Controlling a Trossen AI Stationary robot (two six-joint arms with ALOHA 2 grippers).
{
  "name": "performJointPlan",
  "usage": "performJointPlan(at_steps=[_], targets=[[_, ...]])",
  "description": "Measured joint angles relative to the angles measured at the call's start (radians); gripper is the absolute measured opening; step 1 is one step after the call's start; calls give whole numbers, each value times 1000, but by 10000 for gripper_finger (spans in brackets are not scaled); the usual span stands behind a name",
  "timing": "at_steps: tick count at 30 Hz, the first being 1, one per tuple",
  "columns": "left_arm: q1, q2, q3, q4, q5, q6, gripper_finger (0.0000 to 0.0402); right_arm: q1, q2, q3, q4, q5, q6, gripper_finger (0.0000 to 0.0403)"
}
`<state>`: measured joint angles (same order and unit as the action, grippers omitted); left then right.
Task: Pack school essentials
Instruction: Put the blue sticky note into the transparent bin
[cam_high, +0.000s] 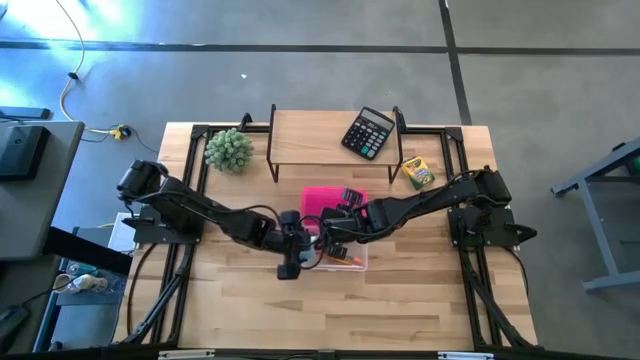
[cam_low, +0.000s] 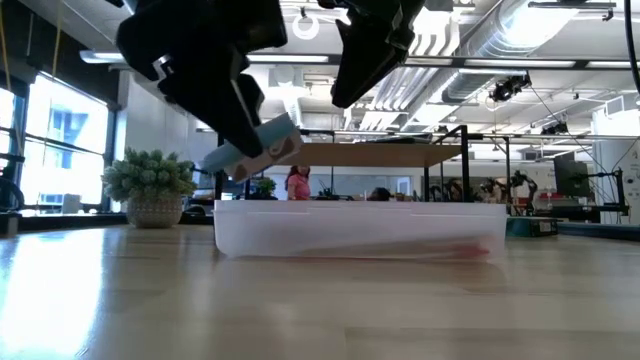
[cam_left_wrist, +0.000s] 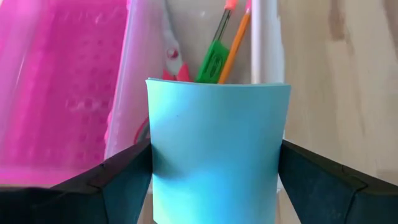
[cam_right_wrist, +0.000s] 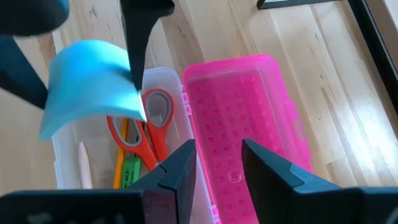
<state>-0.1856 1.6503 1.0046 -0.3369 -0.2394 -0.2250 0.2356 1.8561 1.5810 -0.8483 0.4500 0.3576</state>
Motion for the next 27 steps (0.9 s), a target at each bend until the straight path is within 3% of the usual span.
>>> performJointPlan(at_steps=[9,20,27], targets=[[8,41,21,76,1,20,314,0,0,0,0,0,1,122],[52,43,20,109,83,53,316,0,0,0,1,0,1,122],[62,43,20,108,87,72,354,0,0,0,1,0,1,122]])
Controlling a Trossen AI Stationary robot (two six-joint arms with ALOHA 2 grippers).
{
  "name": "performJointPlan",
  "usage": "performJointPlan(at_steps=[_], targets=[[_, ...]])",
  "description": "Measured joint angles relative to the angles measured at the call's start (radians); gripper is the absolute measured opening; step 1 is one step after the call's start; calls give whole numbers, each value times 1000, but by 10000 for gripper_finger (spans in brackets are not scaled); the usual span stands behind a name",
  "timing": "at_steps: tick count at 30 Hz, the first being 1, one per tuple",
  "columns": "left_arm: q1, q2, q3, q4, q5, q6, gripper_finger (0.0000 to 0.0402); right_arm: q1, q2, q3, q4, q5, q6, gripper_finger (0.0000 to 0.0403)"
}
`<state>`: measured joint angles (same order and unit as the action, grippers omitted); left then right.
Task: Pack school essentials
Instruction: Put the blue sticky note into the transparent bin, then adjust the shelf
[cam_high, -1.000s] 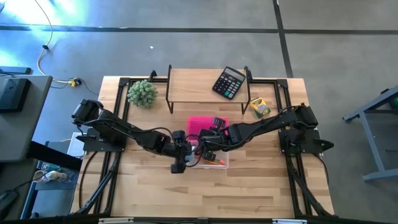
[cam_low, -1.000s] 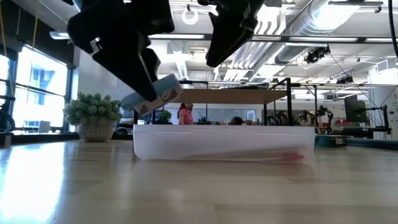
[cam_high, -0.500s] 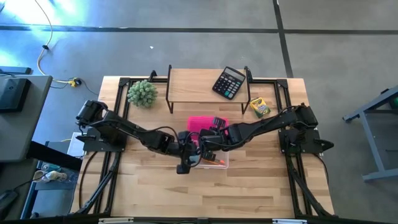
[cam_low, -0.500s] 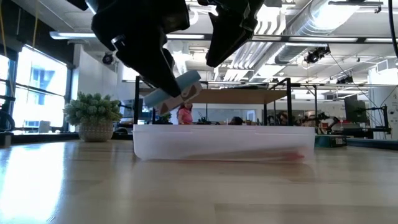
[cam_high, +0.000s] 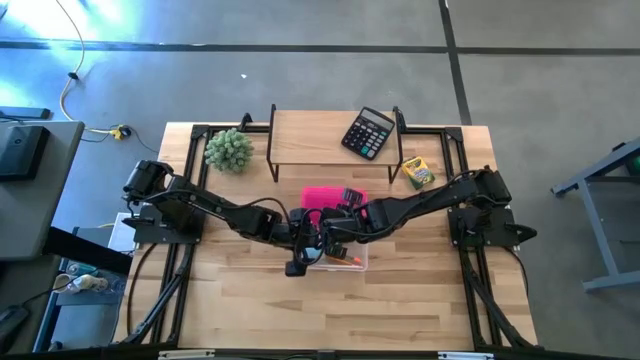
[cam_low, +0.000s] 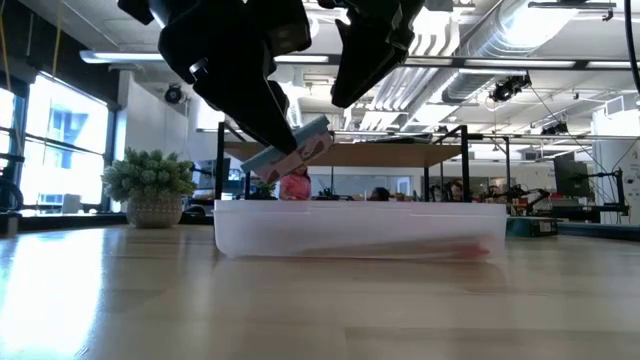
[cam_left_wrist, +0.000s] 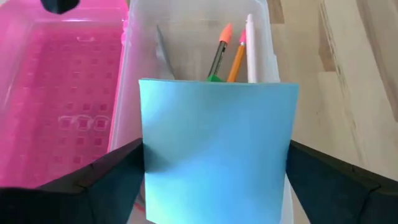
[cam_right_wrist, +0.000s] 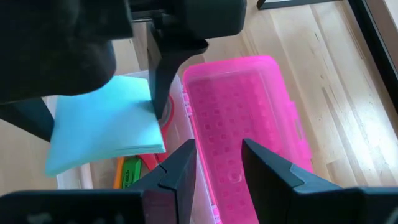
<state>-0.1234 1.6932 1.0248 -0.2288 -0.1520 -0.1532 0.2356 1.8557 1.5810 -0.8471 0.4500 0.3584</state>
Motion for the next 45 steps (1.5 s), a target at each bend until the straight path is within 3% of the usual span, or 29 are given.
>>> performJointPlan(at_steps=[6,19,34,41,45], targets=[[7,0,0,3,-17,11,383,0,0,0,0,0,0,122],[14,-16,-1,5,-6,37,394,0,0,0,0,0,0,122],[-20,-59,0,-275,6,15,394,0,1,0,11,-2,-2,122],[-78,-92,-40,-302,20,3,394,-7,1,0,23,9,-156,122],[-97,-136,-73,-300,13,-25,394,-6,1,0,32,7,-130,122]])
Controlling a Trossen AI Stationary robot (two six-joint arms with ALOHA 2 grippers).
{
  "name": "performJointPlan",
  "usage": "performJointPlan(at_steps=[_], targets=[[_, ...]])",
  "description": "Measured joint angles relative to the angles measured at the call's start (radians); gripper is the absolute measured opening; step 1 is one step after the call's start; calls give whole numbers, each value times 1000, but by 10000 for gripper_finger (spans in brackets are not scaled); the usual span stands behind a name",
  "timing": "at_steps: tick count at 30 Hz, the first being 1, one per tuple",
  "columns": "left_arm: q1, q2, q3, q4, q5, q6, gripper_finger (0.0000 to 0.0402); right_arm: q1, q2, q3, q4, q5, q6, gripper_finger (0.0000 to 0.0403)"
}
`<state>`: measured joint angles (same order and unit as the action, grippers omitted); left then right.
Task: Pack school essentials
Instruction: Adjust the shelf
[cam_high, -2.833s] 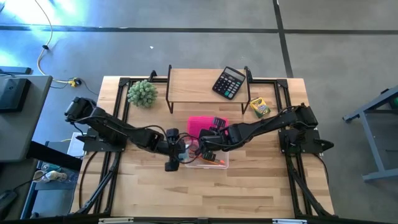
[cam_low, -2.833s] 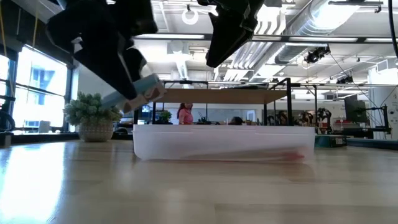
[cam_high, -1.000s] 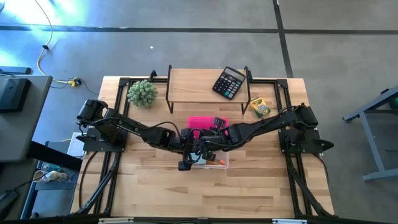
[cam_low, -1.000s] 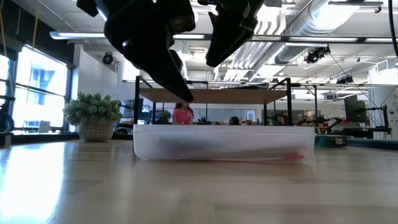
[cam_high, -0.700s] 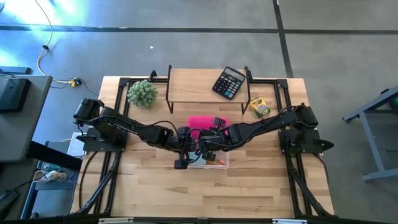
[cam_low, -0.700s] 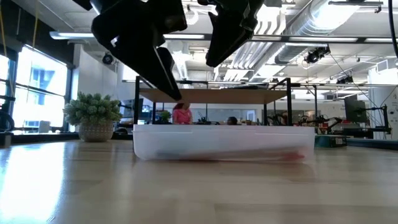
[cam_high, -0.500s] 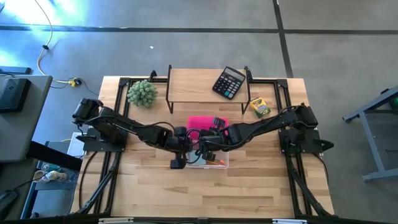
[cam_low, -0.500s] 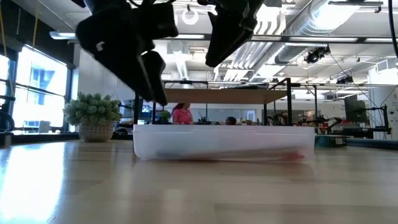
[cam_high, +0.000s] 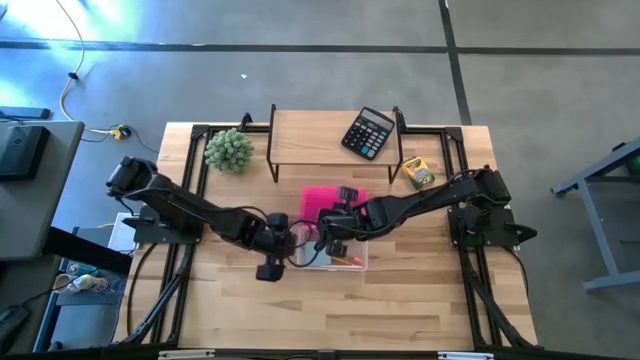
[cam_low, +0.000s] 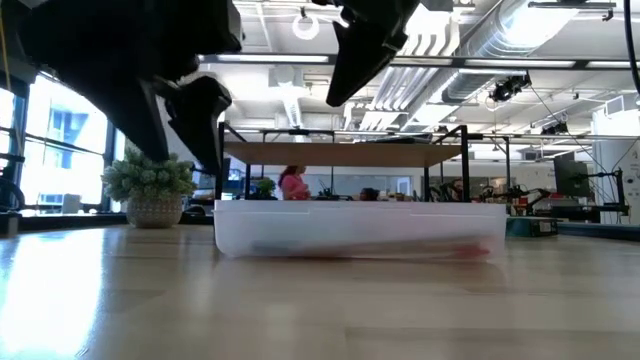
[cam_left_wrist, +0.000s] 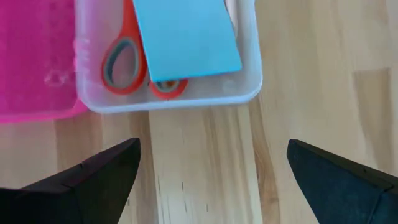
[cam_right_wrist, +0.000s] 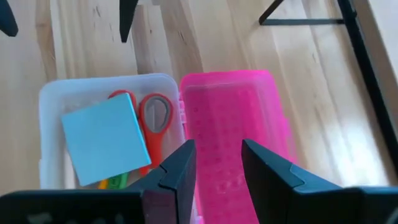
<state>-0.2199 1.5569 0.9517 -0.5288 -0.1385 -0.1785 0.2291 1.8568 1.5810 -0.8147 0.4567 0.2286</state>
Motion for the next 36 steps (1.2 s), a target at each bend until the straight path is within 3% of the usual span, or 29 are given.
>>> performJointPlan(at_steps=[5,14,31,36], targets=[[-5,-90,-68,13,8,-26,394,0,0,0,13,-4,64,122],[-5,-360,-247,76,3,-89,394,0,0,0,63,-5,86,122],[14,-809,-475,234,-46,-60,394,-9,0,0,143,-16,33,122],[40,-939,-573,305,-79,-54,394,-24,0,0,135,-16,84,122]])
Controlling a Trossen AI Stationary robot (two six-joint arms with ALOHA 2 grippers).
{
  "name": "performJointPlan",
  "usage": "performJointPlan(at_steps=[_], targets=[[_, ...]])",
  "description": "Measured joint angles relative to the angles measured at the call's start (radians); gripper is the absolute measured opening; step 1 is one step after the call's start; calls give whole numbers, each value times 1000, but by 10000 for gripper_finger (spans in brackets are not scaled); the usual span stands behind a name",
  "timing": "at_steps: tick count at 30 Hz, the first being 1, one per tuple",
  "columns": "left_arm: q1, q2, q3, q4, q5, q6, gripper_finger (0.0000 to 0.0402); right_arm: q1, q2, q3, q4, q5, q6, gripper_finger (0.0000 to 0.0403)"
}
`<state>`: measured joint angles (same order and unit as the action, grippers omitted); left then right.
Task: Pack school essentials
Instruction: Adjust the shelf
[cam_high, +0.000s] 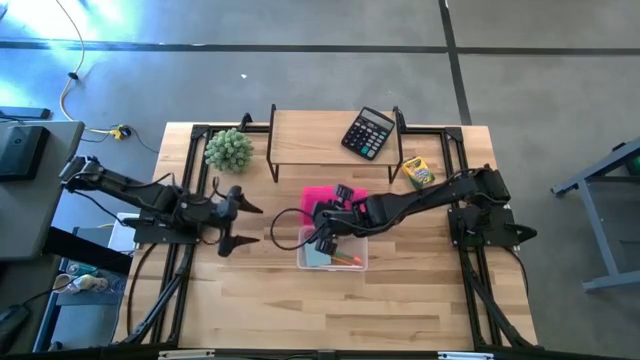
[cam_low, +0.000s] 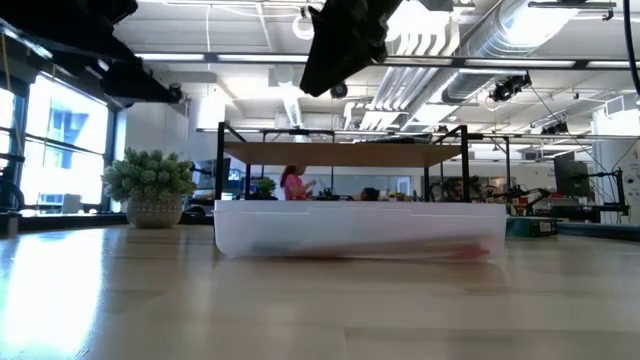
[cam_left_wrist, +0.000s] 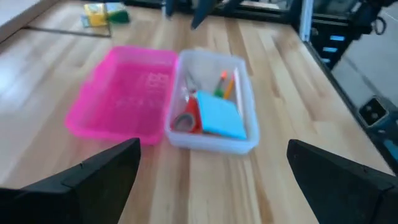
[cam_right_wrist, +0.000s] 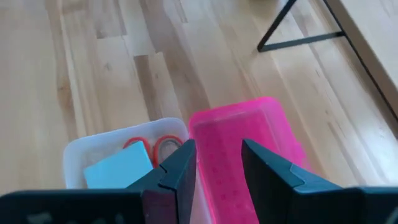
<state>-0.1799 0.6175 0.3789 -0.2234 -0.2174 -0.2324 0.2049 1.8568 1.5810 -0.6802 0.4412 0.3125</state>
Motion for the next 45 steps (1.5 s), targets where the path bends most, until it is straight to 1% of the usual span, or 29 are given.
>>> performJointPlan(at_steps=[2,5,10,16,23,29,32,35,45], targets=[[13,-53,-35,5,-4,-1,394,-5,-1,0,-18,8,0,122],[36,-121,-78,23,-10,0,394,-13,-17,2,-72,48,1,122],[67,-220,-144,75,-14,8,394,-16,-73,3,-145,140,1,122],[109,-312,-213,116,-26,16,394,-21,-150,4,-219,207,11,122],[153,-361,-244,115,-22,26,394,-55,-223,3,-336,286,84,122],[190,-375,-288,122,-18,26,394,-101,-288,-18,-429,318,157,122],[211,-375,-288,126,-18,27,394,-130,-331,-58,-454,324,198,122],[233,-375,-288,140,-18,46,394,-161,-389,-127,-460,327,241,122],[284,-375,-288,141,-18,56,394,-262,-637,-432,-428,327,466,122]])
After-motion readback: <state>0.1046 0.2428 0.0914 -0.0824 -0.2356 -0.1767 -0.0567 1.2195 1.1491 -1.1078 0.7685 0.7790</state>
